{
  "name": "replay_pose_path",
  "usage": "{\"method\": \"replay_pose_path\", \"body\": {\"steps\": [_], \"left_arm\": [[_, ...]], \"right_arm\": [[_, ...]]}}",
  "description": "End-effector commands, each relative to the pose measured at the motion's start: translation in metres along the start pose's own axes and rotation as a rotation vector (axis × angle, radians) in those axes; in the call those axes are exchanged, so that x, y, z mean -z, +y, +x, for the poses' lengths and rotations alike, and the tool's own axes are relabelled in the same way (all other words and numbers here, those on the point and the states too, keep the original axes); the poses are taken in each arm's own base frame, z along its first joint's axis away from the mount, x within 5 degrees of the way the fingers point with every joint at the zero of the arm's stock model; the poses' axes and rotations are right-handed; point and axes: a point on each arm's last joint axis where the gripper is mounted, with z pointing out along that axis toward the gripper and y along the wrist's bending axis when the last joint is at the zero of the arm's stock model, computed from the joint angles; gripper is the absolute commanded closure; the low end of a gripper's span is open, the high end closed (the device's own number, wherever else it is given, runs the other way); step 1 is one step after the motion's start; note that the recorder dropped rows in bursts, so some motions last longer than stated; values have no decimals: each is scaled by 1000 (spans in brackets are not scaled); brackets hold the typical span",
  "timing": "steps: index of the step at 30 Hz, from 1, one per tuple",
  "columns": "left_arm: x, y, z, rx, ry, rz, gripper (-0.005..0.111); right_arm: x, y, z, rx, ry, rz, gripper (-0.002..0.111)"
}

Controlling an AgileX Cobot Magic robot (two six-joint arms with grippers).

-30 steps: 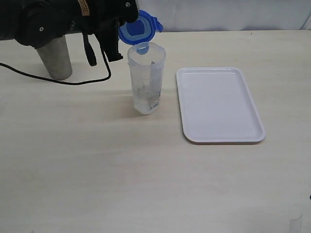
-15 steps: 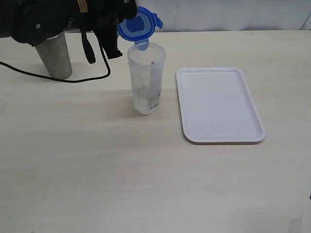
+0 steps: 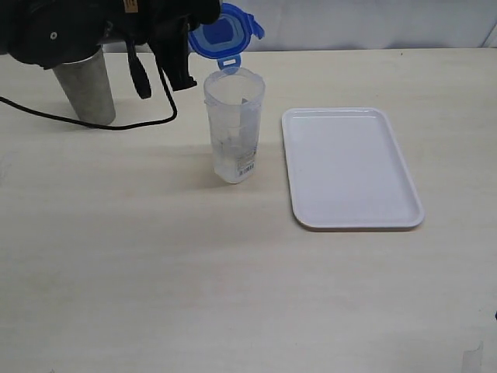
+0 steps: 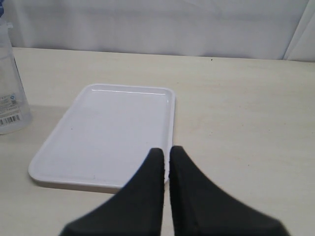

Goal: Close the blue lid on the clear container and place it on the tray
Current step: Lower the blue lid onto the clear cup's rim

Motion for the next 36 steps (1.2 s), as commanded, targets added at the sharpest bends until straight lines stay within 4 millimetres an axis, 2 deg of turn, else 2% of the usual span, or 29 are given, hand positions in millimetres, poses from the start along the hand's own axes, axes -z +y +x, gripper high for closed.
{"method": "replay_pose_path", "body": {"steps": [1,11,27,36], "left_arm": [[3,0,-3,8,11,16,107],[4,-8,-18,-4,-25,36,107],[4,-12,-15,-30,13,74,107],[19,0,-21,-29,-5,38,107]], "right_arm": [[0,0,0,3,-4,-3,104],[0,0,0,3,-4,-3,104],[0,0,0,3,-4,-3,104],[0,0,0,3,-4,-3,104]]}}
